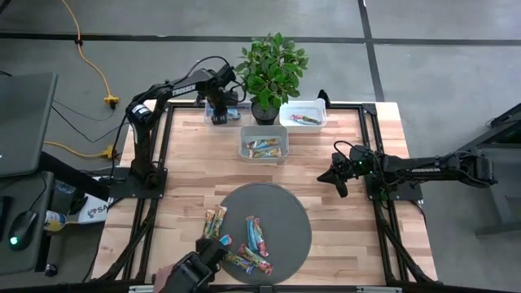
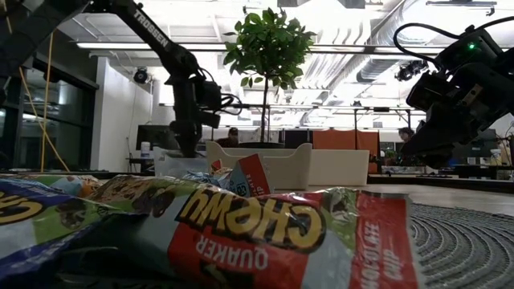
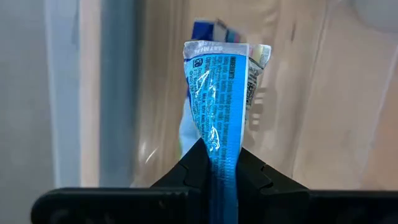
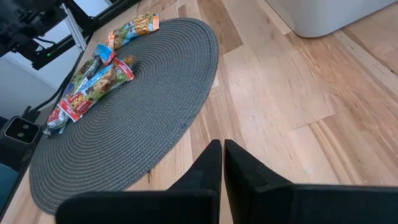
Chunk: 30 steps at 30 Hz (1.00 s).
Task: Pick and place Granola Bars by type
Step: Put the blue granola bar into the transparent bin
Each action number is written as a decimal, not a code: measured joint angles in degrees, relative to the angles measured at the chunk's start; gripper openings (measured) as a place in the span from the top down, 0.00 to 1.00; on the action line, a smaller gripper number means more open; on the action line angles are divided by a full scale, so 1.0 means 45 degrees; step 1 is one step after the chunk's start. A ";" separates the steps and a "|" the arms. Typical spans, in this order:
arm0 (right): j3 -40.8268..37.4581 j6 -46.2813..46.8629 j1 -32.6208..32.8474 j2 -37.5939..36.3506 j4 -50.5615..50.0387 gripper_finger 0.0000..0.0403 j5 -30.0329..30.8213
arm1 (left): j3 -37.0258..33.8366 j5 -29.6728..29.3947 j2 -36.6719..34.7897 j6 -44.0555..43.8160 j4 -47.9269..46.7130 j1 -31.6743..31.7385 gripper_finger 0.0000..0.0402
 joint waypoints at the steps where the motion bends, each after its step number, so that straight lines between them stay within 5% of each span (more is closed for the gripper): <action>1: 0.0000 0.0000 -0.0004 0.0004 0.0000 1.00 0.0002 | 0.0000 0.0164 0.0026 -0.0005 -0.0001 -0.0004 0.91; 16: 0.0000 0.0000 -0.0003 0.0003 0.0000 1.00 0.0002 | 0.0005 0.0713 0.0033 -0.0026 -0.0063 -0.0267 0.89; 26: 0.0000 0.0000 -0.0002 0.0003 0.0000 1.00 0.0002 | 0.0006 -0.0456 0.0023 -0.0631 -0.0618 -0.0257 0.55; 30: 0.0000 0.0000 -0.0004 0.0005 0.0000 1.00 0.0000 | 0.0010 -0.0683 -0.0194 -0.0659 -0.1281 -0.0229 0.49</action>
